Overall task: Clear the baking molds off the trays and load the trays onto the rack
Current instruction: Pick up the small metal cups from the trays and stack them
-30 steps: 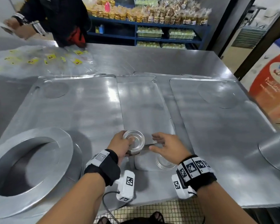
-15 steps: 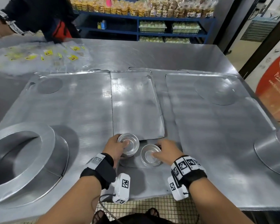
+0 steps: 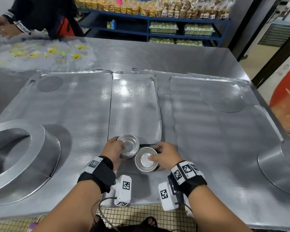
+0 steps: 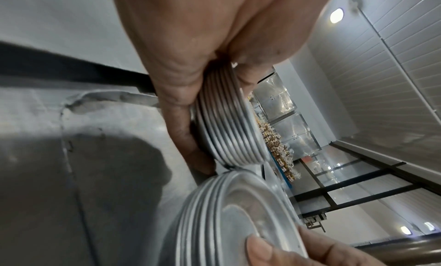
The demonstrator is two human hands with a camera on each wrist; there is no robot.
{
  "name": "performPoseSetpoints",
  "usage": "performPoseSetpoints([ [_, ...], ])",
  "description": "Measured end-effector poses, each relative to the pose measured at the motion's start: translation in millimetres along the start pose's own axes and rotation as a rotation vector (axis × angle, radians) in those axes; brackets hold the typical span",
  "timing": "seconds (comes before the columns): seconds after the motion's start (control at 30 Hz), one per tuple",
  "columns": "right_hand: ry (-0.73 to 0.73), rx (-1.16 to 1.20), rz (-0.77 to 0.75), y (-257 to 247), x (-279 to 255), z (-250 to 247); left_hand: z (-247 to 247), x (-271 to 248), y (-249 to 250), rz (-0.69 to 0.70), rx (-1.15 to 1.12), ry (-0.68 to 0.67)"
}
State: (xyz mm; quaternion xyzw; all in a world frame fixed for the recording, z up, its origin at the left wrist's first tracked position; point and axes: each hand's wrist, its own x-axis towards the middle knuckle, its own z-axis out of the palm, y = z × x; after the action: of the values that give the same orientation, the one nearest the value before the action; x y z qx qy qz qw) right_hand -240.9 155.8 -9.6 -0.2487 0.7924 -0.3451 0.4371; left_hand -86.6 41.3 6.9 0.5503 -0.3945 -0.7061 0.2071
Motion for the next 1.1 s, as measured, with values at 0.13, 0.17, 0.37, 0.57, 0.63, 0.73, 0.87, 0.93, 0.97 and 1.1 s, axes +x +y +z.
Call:
performPoseSetpoints([
  [0.13,0.009,0.142,0.011,-6.9,-1.0,-18.8,13.2,2.4,10.0,-0.008,-0.021,-0.010],
  [0.17,0.008,0.170,0.019,-8.7,0.2,-24.1,17.1,3.8,13.8,-0.010,-0.023,-0.011],
  [0.37,0.045,0.285,0.047,-32.8,22.0,-48.7,37.5,15.1,45.2,0.007,-0.050,-0.032],
  [0.57,0.094,0.297,0.013,-74.1,61.2,-63.0,48.6,53.4,93.9,0.027,0.004,-0.044],
  [0.63,0.113,0.297,-0.006,-91.3,80.5,-66.1,50.0,74.0,111.5,0.024,0.009,-0.036],
  [0.73,0.157,0.306,-0.014,-118.6,115.6,-72.2,54.1,106.9,142.3,0.024,0.007,-0.047],
  [0.87,0.188,0.335,-0.030,-158.3,174.2,-84.0,66.4,159.2,192.9,0.011,0.037,-0.017],
  [0.93,0.202,0.365,-0.030,-177.5,208.0,-90.3,73.4,189.4,219.5,-0.002,0.059,-0.007],
  [0.97,0.213,0.372,-0.028,-186.0,225.1,-93.5,76.6,204.8,231.8,0.001,0.071,-0.009],
  [1.1,0.265,0.387,-0.035,-214.5,293.4,-107.7,90.5,267.1,274.5,0.061,0.103,-0.037],
])
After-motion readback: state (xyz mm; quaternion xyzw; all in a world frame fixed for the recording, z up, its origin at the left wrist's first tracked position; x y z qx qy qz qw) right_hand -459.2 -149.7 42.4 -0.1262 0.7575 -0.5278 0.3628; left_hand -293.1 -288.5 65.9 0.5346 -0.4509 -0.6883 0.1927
